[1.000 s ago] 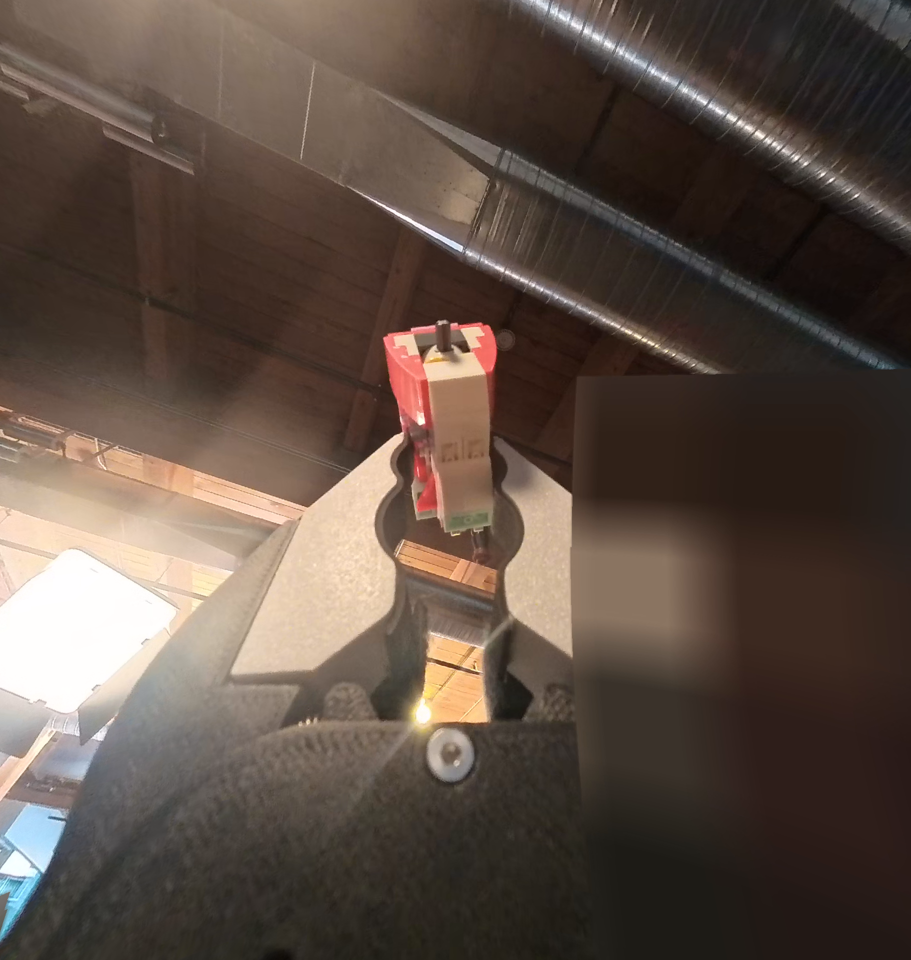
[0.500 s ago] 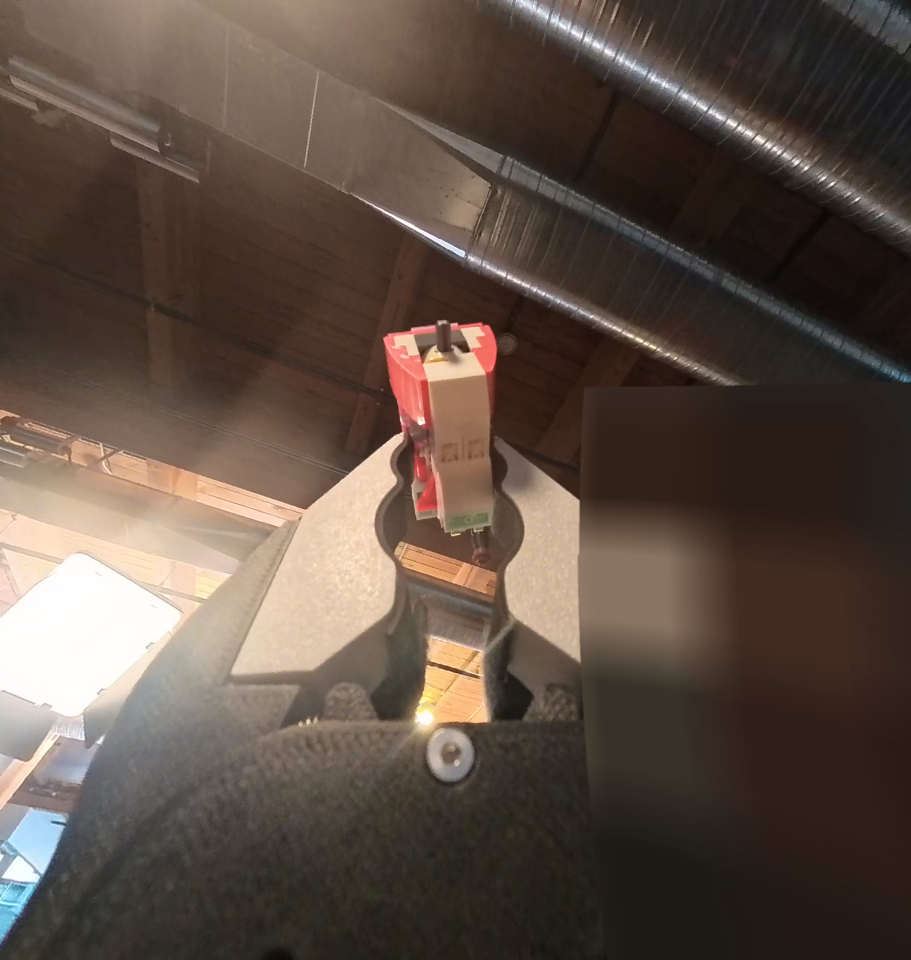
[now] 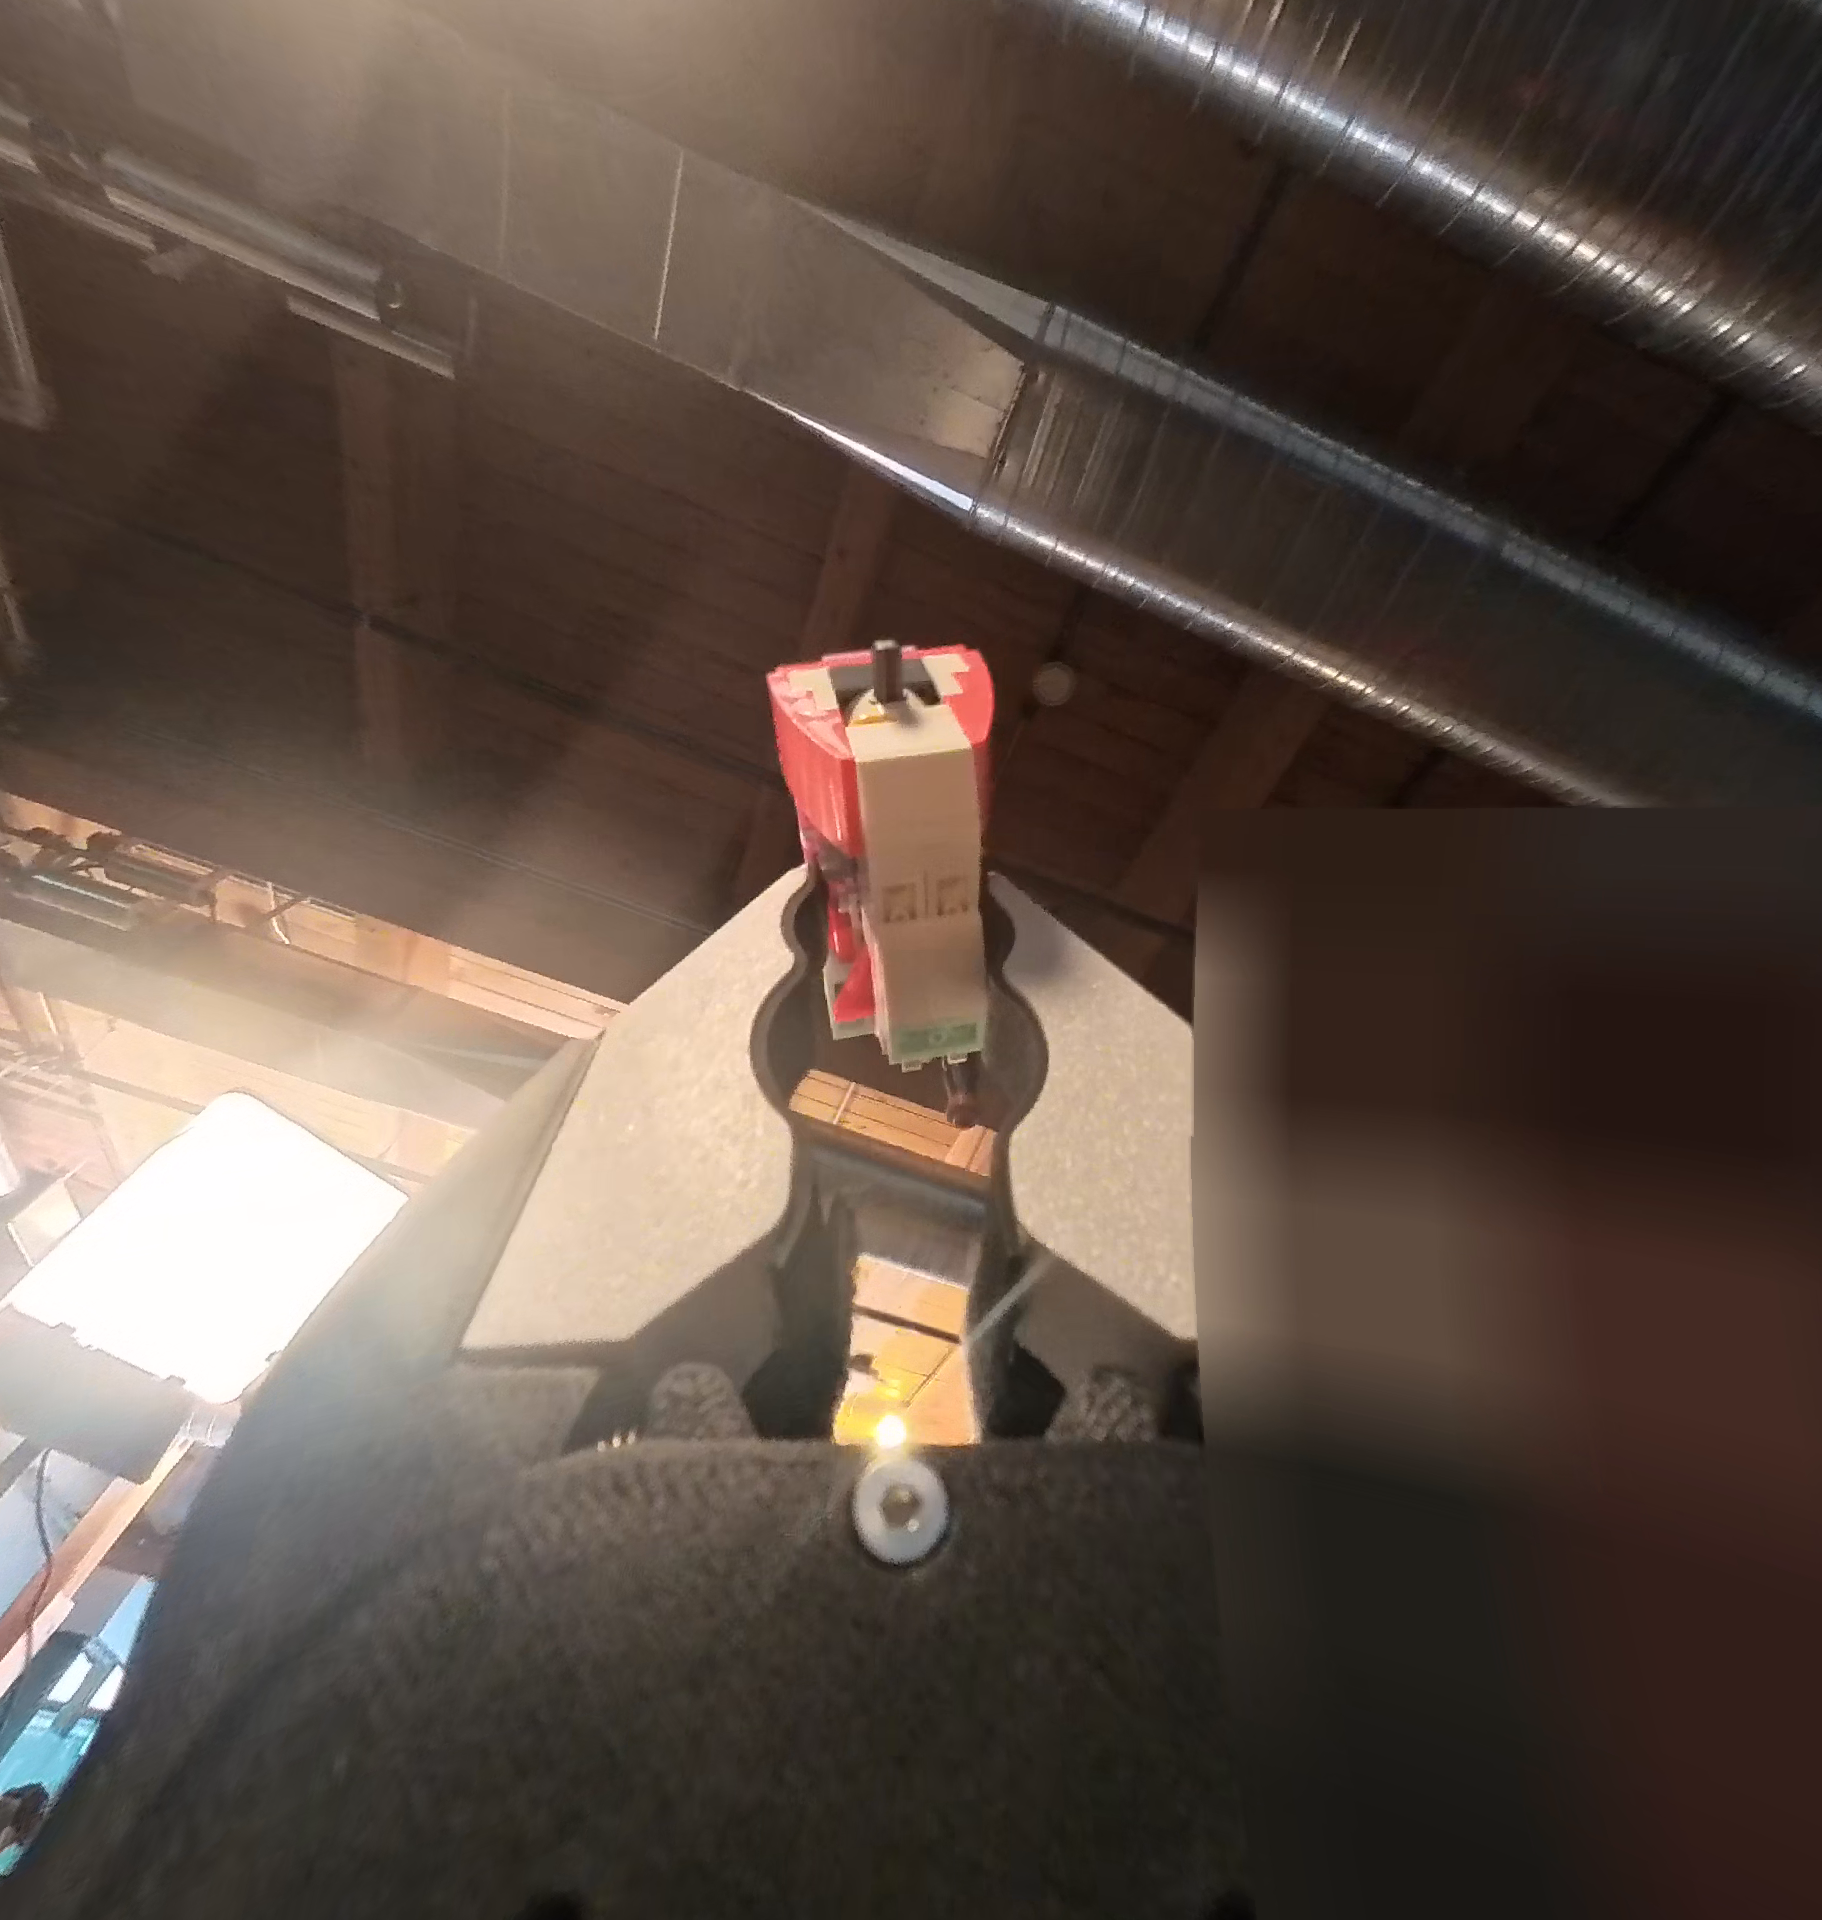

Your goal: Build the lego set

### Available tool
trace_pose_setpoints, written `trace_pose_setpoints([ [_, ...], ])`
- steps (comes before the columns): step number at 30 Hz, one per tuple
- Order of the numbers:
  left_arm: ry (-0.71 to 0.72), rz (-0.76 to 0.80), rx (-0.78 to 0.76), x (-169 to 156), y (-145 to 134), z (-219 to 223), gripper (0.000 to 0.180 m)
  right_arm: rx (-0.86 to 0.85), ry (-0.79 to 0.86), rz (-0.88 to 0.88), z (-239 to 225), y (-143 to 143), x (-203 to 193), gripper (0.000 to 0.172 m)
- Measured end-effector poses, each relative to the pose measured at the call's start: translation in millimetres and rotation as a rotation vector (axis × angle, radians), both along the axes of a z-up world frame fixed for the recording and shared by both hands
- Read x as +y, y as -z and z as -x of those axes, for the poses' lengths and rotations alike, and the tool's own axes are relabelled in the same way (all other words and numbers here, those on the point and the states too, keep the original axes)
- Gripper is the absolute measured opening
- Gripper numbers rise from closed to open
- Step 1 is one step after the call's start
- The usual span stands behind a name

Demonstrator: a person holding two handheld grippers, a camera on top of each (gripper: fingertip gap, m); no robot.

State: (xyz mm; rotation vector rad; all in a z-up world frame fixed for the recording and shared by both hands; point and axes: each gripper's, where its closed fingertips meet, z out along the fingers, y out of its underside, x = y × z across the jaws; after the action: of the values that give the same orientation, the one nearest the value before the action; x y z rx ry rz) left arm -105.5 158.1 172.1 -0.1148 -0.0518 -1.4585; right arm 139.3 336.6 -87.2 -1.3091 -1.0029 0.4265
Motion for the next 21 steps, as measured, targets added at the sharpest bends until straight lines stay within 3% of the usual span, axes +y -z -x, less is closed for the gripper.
trace_pose_setpoints([
  [1, 0.002, 0.005, -0.001, 2.0, 0.7, -0.4, 0.025, -0.026, 0.009, -0.039, -2.3, 3.7, -0.4, 0.012],
  [6, 0.023, 0.028, -0.012, 12.1, 5.7, -1.5, 0.025, -0.050, 0.022, -0.181, -2.5, 0.9, -5.0, 0.004],
  [21, 0.025, 0.041, -0.023, 16.7, 9.8, 2.0, 0.025, -0.049, -0.007, -0.149, 0.6, 6.0, -6.1, 0.004],
])
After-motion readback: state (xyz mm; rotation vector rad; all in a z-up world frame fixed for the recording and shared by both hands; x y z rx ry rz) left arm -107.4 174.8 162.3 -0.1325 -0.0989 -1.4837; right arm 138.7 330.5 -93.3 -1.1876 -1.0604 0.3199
